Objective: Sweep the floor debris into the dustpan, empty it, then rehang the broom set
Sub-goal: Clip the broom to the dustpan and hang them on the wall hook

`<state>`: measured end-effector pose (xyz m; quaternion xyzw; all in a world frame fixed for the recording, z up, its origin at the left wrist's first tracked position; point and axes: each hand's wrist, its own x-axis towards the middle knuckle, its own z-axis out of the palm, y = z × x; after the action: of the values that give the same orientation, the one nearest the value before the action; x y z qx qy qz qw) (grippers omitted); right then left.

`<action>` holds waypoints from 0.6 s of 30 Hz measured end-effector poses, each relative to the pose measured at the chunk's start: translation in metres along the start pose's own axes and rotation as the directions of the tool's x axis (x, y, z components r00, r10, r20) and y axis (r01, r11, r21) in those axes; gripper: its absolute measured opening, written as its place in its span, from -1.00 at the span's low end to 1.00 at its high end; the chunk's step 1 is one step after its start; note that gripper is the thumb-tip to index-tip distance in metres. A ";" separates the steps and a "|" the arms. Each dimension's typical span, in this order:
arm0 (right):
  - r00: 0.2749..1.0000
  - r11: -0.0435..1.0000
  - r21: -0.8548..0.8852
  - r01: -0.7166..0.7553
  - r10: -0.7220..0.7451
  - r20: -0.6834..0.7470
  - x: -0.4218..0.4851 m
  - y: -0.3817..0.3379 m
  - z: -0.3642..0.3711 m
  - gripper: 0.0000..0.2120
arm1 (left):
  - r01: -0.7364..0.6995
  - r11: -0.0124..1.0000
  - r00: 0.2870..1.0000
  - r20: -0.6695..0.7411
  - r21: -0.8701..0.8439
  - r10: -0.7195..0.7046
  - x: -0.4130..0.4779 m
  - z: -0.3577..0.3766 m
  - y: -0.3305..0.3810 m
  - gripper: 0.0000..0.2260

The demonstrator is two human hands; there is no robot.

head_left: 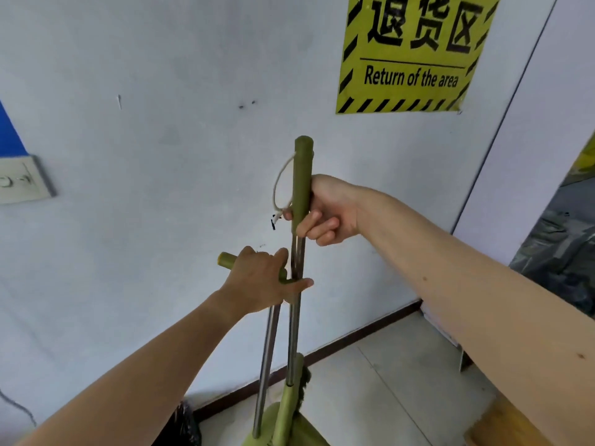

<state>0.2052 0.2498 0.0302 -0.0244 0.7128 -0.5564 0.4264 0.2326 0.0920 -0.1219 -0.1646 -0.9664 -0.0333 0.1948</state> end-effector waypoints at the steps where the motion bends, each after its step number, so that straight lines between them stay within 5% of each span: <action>1: 1.000 1.000 -0.024 -0.004 0.003 -0.023 -0.001 -0.007 -0.013 -0.73 | 0.014 1.000 1.000 0.022 -0.006 -0.013 0.010 -0.001 -0.002 -0.43; 9: 0.991 0.998 -0.055 0.029 -0.021 0.132 0.012 -0.025 -0.065 -0.74 | 0.146 0.989 0.978 0.153 -0.018 -0.142 0.062 0.001 -0.009 -0.34; 18: 0.963 0.992 0.011 0.129 -0.128 0.235 0.009 -0.053 -0.081 -0.75 | 0.204 0.978 0.978 0.024 0.051 -0.206 0.100 0.001 0.000 -0.27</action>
<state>0.1243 0.2876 0.0691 -0.1374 0.6553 -0.5746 0.4707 0.1450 0.1228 -0.0844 -0.0598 -0.9814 -0.0274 0.1803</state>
